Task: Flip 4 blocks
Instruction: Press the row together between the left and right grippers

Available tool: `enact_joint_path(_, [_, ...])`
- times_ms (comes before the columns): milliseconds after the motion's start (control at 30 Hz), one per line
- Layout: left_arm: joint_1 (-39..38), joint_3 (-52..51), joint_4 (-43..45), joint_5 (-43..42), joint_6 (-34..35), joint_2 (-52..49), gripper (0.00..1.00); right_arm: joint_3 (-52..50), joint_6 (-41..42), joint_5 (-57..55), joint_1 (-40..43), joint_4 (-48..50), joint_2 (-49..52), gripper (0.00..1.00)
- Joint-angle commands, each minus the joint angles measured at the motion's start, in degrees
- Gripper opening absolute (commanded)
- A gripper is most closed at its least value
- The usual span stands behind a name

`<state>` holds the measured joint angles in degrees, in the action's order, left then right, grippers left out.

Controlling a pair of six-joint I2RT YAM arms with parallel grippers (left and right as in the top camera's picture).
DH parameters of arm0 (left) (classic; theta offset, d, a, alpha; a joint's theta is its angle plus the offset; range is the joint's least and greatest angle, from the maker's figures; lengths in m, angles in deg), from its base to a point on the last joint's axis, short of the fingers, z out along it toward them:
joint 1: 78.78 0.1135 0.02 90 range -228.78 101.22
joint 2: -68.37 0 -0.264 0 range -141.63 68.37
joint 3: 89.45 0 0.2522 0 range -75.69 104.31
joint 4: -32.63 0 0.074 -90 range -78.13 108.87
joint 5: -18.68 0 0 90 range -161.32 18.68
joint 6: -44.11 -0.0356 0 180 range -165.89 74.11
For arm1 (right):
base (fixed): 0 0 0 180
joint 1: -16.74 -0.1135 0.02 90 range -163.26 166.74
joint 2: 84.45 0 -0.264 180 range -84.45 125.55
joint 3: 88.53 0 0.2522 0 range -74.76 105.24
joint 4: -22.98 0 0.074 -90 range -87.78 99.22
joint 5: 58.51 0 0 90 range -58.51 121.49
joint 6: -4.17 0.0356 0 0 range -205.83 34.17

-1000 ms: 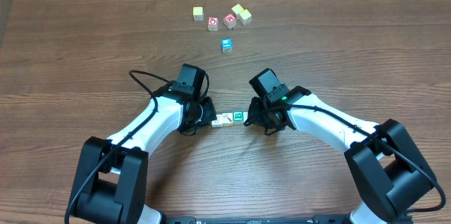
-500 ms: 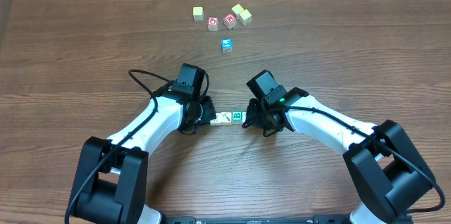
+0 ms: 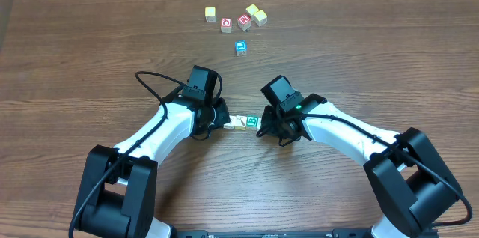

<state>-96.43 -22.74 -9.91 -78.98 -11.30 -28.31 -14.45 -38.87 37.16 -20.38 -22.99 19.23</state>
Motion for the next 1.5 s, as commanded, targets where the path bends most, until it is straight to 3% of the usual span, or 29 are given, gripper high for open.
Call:
enact_joint_path(0, [-0.4,-0.5,0.4,-0.8,-0.3,-0.5,0.04,-0.5,2.8,0.9,-1.5,0.9,0.1,0.04])
enact_joint_path(833, [-0.4,-0.5,2.9,2.1,-0.3,-3.7,0.04,-0.5,10.4,5.0,-1.6,-0.7,0.1,0.04])
enact_joint_path(967, [-0.4,-0.5,4.9,2.1,-0.4,-3.7,0.04,-0.5,14.8,5.2,-1.6,-1.1,0.1,0.04])
enact_joint_path(1467, [-0.4,-0.5,8.0,1.7,-2.3,-3.7,0.04,-0.5,14.6,5.2,-1.6,-0.7,0.1,0.04])
